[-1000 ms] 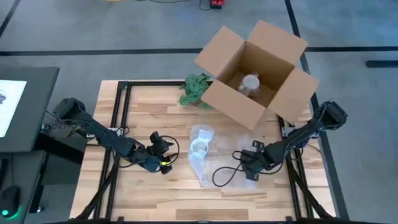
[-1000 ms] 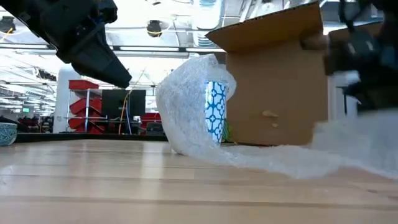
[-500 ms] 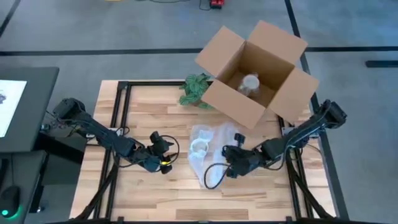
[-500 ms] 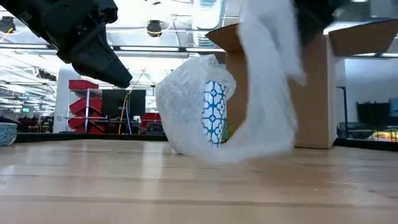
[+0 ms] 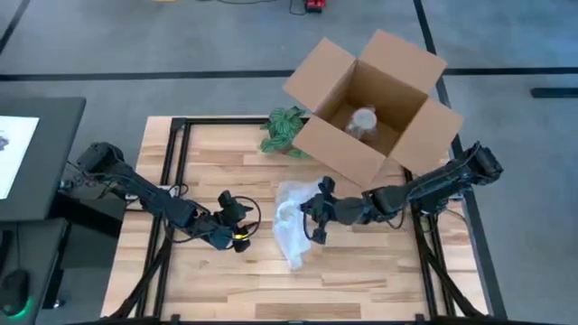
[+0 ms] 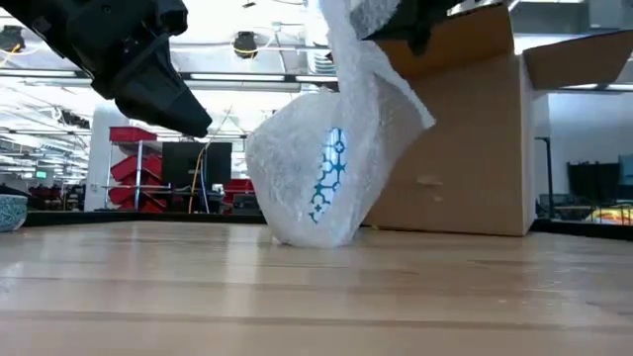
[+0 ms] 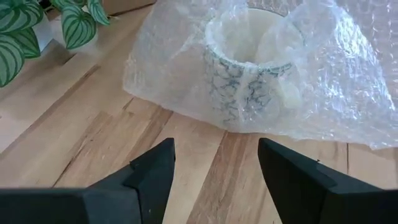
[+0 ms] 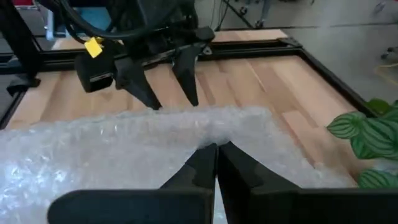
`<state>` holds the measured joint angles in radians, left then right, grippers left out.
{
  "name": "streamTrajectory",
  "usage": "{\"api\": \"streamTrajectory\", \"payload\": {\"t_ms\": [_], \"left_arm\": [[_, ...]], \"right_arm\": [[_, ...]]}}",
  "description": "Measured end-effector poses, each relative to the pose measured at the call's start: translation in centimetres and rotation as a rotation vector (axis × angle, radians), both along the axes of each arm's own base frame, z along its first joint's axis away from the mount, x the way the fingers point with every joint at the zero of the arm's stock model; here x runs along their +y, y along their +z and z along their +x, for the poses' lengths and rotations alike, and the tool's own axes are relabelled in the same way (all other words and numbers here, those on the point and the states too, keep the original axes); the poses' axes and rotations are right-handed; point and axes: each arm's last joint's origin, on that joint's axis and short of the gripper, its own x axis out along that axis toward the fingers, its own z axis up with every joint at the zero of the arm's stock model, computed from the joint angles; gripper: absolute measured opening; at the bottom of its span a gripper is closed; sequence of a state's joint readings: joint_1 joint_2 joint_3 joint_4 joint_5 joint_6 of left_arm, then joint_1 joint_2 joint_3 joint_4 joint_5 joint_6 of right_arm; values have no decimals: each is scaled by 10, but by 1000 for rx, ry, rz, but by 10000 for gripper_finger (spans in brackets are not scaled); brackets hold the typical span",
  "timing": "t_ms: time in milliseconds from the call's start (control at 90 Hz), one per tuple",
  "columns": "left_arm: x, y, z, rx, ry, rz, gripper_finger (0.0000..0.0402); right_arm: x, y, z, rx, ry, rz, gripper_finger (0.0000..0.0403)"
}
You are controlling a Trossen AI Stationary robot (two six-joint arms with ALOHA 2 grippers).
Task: Wrap mug
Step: Wrap the blue mug
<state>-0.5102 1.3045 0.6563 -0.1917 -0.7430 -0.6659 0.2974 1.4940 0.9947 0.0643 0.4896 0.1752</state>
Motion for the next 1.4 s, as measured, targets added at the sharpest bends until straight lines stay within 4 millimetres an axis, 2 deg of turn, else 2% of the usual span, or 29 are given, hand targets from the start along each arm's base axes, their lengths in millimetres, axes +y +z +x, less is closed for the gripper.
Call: {"api": "streamTrajectory", "payload": {"t_ms": [133,244,378,567,767,889,1156,1289,1400], "left_arm": [[0,0,0,-2,0,-1,212],[0,1,1,-9,-1,-7,212],[-5,6,5,-54,-59,-37,212],[-19,21,10,-110,-235,-44,212],[-34,38,12,-125,-375,-44,212],[-45,45,9,-134,-448,-39,212],[-69,67,2,-189,-607,-29,212],[-72,75,4,-255,-639,3,212],[-71,77,8,-287,-624,31,212]], "right_arm": [[-6,0,2,-5,-6,8,0],[-7,1,4,-11,70,27,0],[-6,-12,16,-27,94,20,0],[-13,-37,50,-11,101,-55,0],[-21,-41,78,14,74,-68,6],[-28,-41,87,104,58,-81,37],[-35,-12,96,177,57,-119,138],[-36,2,100,149,71,-152,180],[-36,4,99,172,81,-177,203]]}}
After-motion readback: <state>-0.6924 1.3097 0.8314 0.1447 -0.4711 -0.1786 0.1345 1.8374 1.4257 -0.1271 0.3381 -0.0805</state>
